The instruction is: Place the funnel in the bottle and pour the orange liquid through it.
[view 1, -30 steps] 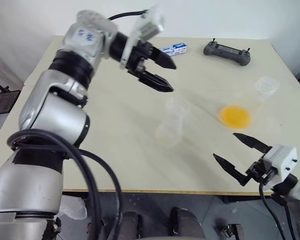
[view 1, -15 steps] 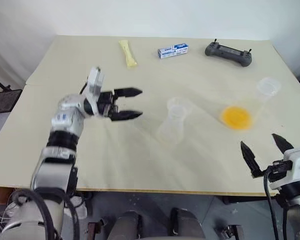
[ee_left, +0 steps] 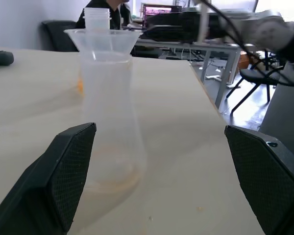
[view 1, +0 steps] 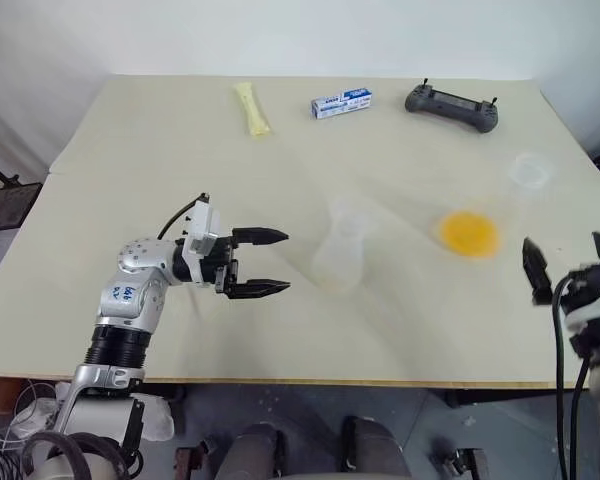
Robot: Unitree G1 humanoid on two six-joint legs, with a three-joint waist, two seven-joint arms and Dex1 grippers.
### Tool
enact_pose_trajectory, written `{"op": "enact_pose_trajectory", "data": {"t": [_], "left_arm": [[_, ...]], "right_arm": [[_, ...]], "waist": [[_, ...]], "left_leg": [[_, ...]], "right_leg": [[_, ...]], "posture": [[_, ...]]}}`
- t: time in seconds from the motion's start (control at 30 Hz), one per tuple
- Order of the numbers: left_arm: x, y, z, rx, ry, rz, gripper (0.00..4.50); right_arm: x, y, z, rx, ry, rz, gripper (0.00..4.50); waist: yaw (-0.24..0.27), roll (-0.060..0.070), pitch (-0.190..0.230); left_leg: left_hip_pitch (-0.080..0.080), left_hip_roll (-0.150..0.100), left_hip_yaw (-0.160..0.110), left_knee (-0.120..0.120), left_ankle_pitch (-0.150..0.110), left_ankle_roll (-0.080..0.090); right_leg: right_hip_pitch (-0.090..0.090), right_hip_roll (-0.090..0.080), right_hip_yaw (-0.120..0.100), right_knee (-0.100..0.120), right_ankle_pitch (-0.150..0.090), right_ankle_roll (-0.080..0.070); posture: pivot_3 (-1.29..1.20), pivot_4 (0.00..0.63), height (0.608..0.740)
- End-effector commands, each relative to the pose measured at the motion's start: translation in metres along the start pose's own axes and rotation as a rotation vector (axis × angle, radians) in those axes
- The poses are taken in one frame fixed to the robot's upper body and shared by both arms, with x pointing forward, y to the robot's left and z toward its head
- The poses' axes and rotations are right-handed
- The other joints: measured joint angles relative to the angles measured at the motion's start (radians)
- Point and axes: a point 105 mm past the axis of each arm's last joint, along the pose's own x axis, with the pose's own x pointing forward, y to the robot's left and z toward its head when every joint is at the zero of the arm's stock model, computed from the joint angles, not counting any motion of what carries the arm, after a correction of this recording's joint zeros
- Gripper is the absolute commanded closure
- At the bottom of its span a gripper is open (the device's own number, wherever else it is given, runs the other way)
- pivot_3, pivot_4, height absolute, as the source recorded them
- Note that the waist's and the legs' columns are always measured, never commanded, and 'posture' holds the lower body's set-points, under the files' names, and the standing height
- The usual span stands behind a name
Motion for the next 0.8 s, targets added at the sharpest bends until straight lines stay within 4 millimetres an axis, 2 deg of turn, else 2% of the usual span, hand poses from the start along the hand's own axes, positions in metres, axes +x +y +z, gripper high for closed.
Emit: {"op": "enact_pose_trajectory", "data": {"t": [0.03, 0.23, 0.8], "left_arm": [[-0.003, -0.006, 0.011, 0.028, -0.023, 0.020, 0.03], [-0.003, -0.013, 0.015, 0.017, -0.034, 0.056, 0.03], [0.004, -0.012, 0.021, 0.018, -0.056, 0.087, 0.03]], "right_arm": [[0.012, -0.003, 0.004, 0.029, -0.017, 0.040, 0.00], [0.041, -0.006, 0.009, 0.076, -0.043, 0.074, 0.00], [0.090, -0.003, 0.012, 0.125, -0.095, 0.142, 0.00]], "waist": [[-0.001, 0.000, 0.000], [0.005, 0.000, 0.000], [-0.002, 0.000, 0.000]], "left_leg": [[0.000, 0.001, 0.000, 0.000, 0.000, 0.000], [-0.001, 0.000, 0.000, 0.001, 0.000, 0.000], [-0.001, 0.000, -0.001, 0.001, 0.000, 0.000]], "right_leg": [[0.000, 0.001, 0.000, 0.000, 0.000, -0.001], [0.000, -0.001, 0.000, 0.000, 0.000, 0.000], [0.000, 0.000, -0.001, -0.001, 0.000, 0.000]], "posture": [[0.00, 0.150, 0.740], [0.00, 0.150, 0.740], [0.00, 0.150, 0.740]]}}
